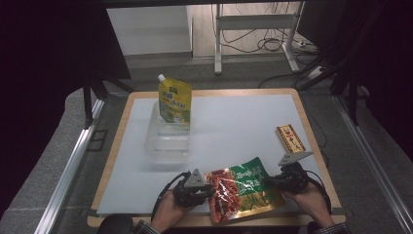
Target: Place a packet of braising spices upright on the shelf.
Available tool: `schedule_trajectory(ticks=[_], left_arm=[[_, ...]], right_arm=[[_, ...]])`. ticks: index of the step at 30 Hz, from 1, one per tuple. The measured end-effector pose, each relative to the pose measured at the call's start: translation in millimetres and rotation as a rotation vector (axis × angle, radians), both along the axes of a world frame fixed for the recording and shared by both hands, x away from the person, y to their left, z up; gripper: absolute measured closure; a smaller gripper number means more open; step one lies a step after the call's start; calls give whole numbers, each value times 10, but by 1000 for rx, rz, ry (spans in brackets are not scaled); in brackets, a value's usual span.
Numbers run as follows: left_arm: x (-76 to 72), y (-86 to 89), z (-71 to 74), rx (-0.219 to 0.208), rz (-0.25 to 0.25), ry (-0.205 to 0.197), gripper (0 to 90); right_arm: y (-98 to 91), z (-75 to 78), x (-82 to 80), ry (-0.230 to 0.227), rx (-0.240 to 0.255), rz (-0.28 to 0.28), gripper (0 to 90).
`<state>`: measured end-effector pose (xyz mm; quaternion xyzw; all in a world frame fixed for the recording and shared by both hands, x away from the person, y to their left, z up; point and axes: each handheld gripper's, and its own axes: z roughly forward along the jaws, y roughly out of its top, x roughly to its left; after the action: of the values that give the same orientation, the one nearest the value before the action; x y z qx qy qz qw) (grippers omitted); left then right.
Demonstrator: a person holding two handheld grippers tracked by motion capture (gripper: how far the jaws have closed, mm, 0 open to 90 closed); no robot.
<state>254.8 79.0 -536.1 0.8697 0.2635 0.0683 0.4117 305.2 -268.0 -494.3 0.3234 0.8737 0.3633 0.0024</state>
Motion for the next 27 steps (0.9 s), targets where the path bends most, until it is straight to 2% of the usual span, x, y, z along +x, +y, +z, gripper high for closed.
schedule_trajectory(ticks=[9,17,27], left_arm=[[-2,146,62,-31,33,-12,696],[-37,155,85,-9,55,-53,579],[-65,229,118,1,89,-79,476]], right_arm=[[-11,82,50,2,53,1,892],[29,206,45,-40,75,20,891],[100,365,86,-54,110,36,894]])
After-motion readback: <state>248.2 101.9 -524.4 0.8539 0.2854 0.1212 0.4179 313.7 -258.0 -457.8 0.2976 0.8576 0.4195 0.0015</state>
